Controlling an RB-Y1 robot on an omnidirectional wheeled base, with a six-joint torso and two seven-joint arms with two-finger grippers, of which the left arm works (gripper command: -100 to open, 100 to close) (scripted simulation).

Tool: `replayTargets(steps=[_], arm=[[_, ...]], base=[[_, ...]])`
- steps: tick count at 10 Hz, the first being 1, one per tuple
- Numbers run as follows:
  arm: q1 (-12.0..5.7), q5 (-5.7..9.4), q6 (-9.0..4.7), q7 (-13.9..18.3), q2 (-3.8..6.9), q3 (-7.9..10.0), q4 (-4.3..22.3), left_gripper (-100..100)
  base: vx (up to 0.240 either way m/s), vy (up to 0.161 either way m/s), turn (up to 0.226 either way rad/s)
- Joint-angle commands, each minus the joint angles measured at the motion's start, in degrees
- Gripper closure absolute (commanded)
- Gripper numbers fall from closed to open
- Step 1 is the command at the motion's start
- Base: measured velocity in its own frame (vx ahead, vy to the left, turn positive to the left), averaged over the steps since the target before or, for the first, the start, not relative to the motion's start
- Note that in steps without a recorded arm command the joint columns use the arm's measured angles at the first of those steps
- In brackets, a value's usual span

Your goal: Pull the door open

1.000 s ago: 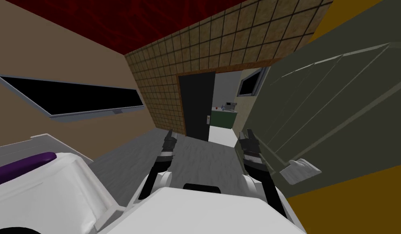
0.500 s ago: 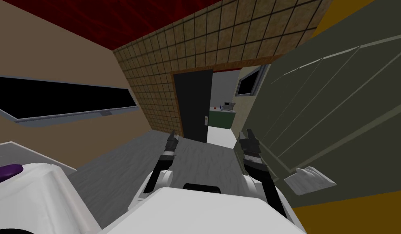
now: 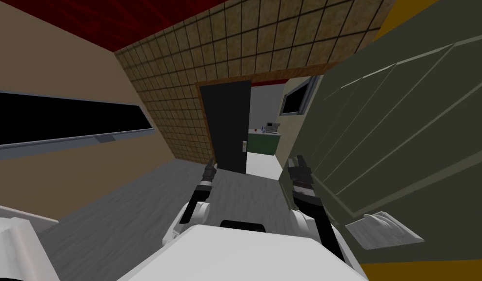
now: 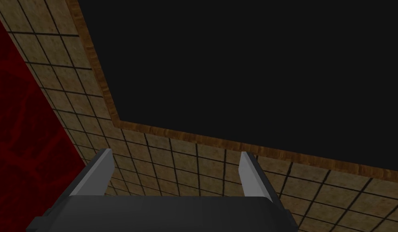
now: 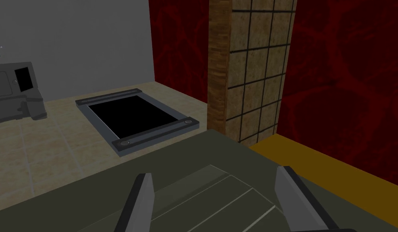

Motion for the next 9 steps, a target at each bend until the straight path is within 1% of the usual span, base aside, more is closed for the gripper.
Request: replayTargets(steps=[1, 4, 5, 6, 7, 9], arm=[[-1.16, 0.25, 0.32, 0.56, 0.70, 0.20, 2.40, -100], [-2.69, 0.45, 0.62, 1.02, 1.24, 0.35, 5.36, -100], [-3.73, 0.58, 0.82, 1.33, 1.58, 0.45, 7.35, -100], [-4.25, 0.64, 0.92, 1.48, 1.75, 0.50, 8.35, -100], [-5.28, 0.77, 1.11, 1.80, 2.08, 0.60, 10.34, -100], [-6.32, 0.90, 1.31, 2.11, 2.40, 0.71, 12.34, -100]], base=[[0.154, -0.074, -0.080], [0.125, -0.059, -0.059], [0.136, -0.052, -0.075], [0.143, -0.075, -0.079], [0.160, -0.078, -0.089], [0.140, -0.065, -0.065]])
